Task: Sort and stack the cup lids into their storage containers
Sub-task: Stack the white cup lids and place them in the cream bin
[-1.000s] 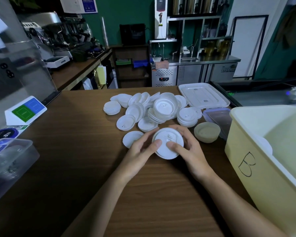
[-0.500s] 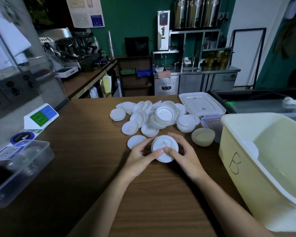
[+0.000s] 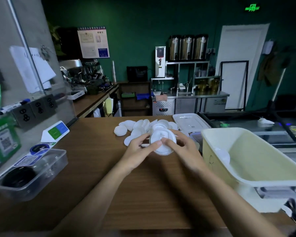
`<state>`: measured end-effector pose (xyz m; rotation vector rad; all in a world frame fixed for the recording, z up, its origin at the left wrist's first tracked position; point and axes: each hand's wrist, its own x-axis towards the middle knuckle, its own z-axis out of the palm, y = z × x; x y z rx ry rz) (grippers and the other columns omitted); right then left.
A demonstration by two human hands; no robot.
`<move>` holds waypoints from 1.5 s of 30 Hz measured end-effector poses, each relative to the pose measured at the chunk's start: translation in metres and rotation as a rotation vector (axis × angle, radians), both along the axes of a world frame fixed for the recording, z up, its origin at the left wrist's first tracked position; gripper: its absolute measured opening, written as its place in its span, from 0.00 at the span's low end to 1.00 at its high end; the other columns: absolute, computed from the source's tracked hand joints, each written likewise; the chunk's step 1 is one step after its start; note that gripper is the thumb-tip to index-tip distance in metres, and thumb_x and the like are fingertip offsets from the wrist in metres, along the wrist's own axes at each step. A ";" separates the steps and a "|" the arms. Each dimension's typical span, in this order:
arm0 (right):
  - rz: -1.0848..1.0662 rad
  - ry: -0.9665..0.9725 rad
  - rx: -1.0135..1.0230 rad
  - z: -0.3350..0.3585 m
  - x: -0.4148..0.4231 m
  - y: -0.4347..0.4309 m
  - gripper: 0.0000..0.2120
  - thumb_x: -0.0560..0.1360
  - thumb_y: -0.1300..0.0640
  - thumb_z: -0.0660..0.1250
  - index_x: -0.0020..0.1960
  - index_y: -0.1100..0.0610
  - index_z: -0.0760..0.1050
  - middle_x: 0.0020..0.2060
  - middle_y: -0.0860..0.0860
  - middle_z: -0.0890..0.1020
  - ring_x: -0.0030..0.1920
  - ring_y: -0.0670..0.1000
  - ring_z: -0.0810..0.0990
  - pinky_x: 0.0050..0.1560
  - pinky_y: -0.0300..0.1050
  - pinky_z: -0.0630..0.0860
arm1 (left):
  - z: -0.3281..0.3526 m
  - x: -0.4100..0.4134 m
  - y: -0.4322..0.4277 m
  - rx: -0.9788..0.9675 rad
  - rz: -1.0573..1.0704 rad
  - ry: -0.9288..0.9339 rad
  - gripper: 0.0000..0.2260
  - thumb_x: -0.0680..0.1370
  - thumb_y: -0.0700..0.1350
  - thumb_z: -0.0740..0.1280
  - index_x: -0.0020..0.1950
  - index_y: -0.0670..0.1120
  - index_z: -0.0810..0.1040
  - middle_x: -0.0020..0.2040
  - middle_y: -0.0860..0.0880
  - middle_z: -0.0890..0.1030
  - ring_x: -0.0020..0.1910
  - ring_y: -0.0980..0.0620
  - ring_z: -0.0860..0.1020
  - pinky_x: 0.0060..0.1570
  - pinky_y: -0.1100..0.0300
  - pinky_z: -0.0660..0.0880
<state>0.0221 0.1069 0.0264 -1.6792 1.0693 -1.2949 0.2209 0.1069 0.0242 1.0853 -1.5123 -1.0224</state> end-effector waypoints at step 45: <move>0.132 0.460 0.865 0.019 -0.238 -0.013 0.23 0.86 0.45 0.64 0.76 0.55 0.69 0.65 0.47 0.78 0.56 0.47 0.83 0.56 0.46 0.83 | 0.035 -0.255 -0.099 -0.164 -0.678 -1.173 0.25 0.60 0.72 0.79 0.49 0.58 0.85 0.30 0.60 0.78 0.34 0.57 0.76 0.39 0.56 0.72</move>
